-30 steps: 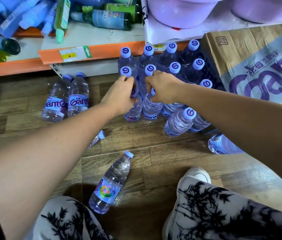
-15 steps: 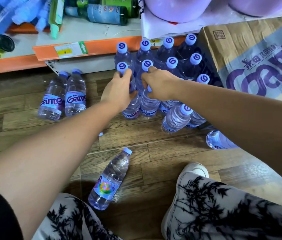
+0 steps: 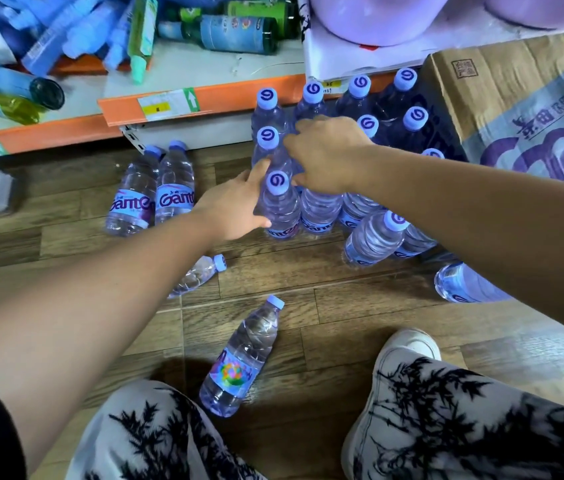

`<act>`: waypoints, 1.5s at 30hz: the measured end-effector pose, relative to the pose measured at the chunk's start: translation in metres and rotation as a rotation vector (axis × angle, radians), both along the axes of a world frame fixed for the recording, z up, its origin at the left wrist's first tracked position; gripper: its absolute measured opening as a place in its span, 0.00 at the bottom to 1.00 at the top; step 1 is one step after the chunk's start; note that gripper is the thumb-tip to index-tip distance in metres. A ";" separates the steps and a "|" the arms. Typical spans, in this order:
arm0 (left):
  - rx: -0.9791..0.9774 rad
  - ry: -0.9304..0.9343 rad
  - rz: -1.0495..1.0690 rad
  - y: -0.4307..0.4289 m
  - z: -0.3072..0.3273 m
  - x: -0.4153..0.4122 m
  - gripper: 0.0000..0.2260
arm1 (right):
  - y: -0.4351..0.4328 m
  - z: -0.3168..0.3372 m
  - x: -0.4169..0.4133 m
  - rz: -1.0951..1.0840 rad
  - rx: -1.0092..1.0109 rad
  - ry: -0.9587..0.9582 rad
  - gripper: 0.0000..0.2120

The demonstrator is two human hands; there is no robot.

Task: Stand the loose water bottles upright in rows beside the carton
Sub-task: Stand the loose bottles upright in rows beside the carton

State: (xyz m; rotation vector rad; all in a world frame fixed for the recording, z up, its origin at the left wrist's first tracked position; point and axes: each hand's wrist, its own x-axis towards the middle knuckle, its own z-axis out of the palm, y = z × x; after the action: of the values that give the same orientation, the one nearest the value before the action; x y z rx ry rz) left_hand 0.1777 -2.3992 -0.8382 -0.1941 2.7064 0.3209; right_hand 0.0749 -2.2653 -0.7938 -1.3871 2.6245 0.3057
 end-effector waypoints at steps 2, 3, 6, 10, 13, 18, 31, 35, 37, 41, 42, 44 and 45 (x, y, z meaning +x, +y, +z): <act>-0.011 -0.024 0.029 -0.011 -0.005 0.007 0.39 | -0.009 0.000 0.012 0.044 -0.058 -0.030 0.10; -0.019 -0.060 0.043 -0.017 -0.008 0.011 0.36 | -0.013 -0.002 0.020 0.065 -0.060 -0.076 0.08; -0.050 -0.215 0.048 -0.035 -0.019 0.022 0.31 | -0.018 -0.007 0.045 0.147 -0.057 -0.203 0.05; -0.037 -0.335 0.114 -0.051 -0.040 0.034 0.27 | -0.016 -0.030 0.065 0.165 -0.052 -0.407 0.07; -0.049 -0.434 0.120 -0.061 -0.064 0.043 0.25 | -0.018 -0.057 0.068 0.137 0.028 -0.513 0.05; -0.024 -0.453 0.115 -0.062 -0.094 0.056 0.25 | -0.029 -0.101 0.079 0.103 0.257 -0.557 0.11; -0.187 -0.408 -0.082 -0.061 -0.090 0.045 0.10 | -0.024 -0.162 0.119 -0.393 0.329 -1.082 0.09; -0.215 -0.422 -0.126 -0.068 -0.078 0.045 0.12 | -0.025 -0.152 0.114 -0.609 0.295 -1.240 0.09; -0.215 -0.440 -0.138 -0.071 -0.070 0.043 0.10 | -0.031 -0.140 0.111 -0.594 0.225 -1.233 0.06; -0.152 -0.385 -0.133 -0.069 -0.051 0.042 0.10 | -0.041 -0.110 0.095 -0.342 0.164 -0.932 0.14; -0.134 -0.364 -0.130 -0.067 -0.047 0.042 0.11 | -0.041 -0.101 0.090 -0.297 0.160 -0.888 0.14; -0.087 -0.308 -0.106 -0.062 -0.036 0.040 0.13 | -0.034 -0.085 0.079 -0.223 0.178 -0.818 0.10; -0.051 -0.268 -0.085 -0.059 -0.032 0.040 0.13 | -0.029 -0.078 0.075 -0.201 0.167 -0.786 0.08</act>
State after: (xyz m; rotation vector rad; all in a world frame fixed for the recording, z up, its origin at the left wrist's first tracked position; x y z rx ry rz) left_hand 0.2176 -2.4578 -0.8704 -0.1260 2.4511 0.1859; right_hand 0.1503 -2.2942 -0.8715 -0.9164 1.9980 -0.0491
